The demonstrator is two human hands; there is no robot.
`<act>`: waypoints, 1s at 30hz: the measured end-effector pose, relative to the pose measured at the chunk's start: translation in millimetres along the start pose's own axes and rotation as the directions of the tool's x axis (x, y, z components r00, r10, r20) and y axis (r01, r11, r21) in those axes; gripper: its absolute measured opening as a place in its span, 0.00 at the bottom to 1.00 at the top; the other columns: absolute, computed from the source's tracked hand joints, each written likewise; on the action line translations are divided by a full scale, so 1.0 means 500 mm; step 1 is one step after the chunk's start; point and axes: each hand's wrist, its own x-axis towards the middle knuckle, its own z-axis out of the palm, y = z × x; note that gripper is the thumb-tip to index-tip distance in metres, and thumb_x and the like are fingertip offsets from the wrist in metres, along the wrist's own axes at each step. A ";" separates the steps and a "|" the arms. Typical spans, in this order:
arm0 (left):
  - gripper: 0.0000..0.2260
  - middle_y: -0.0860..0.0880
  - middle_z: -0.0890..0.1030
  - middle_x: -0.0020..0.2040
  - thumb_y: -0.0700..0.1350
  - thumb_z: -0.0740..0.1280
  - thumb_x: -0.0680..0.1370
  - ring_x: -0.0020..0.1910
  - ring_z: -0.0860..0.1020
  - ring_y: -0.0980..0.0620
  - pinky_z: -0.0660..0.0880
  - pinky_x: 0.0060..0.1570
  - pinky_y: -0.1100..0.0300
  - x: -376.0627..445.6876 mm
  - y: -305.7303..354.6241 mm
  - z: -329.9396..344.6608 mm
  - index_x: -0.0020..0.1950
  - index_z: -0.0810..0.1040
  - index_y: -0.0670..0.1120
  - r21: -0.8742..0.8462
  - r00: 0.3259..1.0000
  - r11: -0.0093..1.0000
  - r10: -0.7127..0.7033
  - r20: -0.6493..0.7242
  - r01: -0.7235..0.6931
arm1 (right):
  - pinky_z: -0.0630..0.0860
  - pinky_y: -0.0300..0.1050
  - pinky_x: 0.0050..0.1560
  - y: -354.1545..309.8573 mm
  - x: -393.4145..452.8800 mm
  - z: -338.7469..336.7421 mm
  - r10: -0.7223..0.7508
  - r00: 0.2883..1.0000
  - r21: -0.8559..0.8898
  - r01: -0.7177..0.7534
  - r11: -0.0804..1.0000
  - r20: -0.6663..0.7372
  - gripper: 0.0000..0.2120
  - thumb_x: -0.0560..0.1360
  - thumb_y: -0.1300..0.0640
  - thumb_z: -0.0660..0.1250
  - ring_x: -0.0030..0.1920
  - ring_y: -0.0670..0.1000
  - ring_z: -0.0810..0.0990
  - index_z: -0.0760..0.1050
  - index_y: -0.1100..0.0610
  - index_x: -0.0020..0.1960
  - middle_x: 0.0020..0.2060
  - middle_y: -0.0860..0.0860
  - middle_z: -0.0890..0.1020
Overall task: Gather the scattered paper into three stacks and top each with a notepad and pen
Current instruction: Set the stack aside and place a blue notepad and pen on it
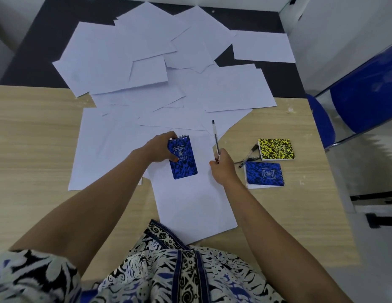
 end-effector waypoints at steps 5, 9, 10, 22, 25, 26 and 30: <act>0.22 0.48 0.79 0.50 0.40 0.78 0.68 0.47 0.77 0.48 0.74 0.44 0.57 -0.033 0.007 -0.019 0.55 0.70 0.48 -0.048 0.997 0.996 0.072 0.008 -0.071 | 0.71 0.39 0.44 -0.027 -0.025 -0.011 0.090 0.994 0.391 -0.110 0.914 0.069 0.17 0.69 0.60 0.75 0.42 0.47 0.74 0.66 0.57 0.48 0.43 0.48 0.73; 0.20 0.50 0.78 0.49 0.39 0.77 0.68 0.45 0.77 0.50 0.73 0.40 0.60 -0.070 0.004 -0.044 0.53 0.70 0.48 -0.051 0.993 0.991 0.120 -0.015 -0.121 | 0.80 0.46 0.53 -0.055 -0.052 0.001 0.018 0.983 0.496 -0.109 0.862 0.185 0.21 0.67 0.61 0.78 0.52 0.52 0.83 0.78 0.60 0.58 0.52 0.53 0.84; 0.20 0.50 0.78 0.48 0.39 0.77 0.68 0.44 0.76 0.51 0.73 0.39 0.61 -0.080 0.001 -0.052 0.52 0.70 0.49 -0.047 0.992 0.991 0.127 -0.026 -0.128 | 0.80 0.45 0.51 -0.064 -0.058 0.005 -0.002 0.978 0.504 -0.105 0.857 0.207 0.20 0.67 0.62 0.77 0.52 0.52 0.83 0.78 0.61 0.58 0.52 0.53 0.84; 0.19 0.50 0.79 0.48 0.42 0.78 0.67 0.47 0.77 0.47 0.76 0.47 0.51 -0.223 -0.145 -0.189 0.50 0.71 0.49 -0.016 0.972 0.999 0.032 -0.232 -0.036 | 0.81 0.44 0.45 -0.243 -0.110 0.175 -0.155 0.968 0.401 0.065 0.914 0.197 0.22 0.65 0.66 0.78 0.50 0.51 0.83 0.76 0.58 0.56 0.50 0.52 0.83; 0.21 0.55 0.78 0.47 0.49 0.78 0.67 0.49 0.75 0.49 0.65 0.56 0.52 -0.254 -0.185 -0.216 0.55 0.72 0.51 0.097 0.936 0.995 0.013 -0.350 0.022 | 0.81 0.47 0.47 -0.278 -0.115 0.230 -0.171 0.971 0.347 0.104 0.932 0.167 0.22 0.65 0.62 0.78 0.49 0.51 0.82 0.75 0.58 0.55 0.50 0.52 0.83; 0.22 0.55 0.77 0.49 0.50 0.77 0.67 0.51 0.75 0.49 0.61 0.59 0.51 -0.263 -0.199 -0.223 0.57 0.72 0.51 0.118 0.922 0.992 0.004 -0.387 0.046 | 0.81 0.48 0.47 -0.289 -0.117 0.247 -0.171 0.972 0.323 0.112 0.940 0.160 0.22 0.65 0.61 0.79 0.49 0.52 0.82 0.75 0.59 0.56 0.50 0.53 0.83; 0.38 0.50 0.71 0.67 0.56 0.79 0.63 0.66 0.68 0.48 0.58 0.66 0.47 -0.290 -0.296 -0.243 0.70 0.67 0.56 -0.005 0.853 0.993 -0.104 -0.511 0.118 | 0.81 0.47 0.46 -0.330 -0.125 0.321 -0.170 0.972 0.299 0.116 0.947 0.160 0.23 0.66 0.60 0.78 0.49 0.52 0.82 0.74 0.61 0.57 0.50 0.53 0.82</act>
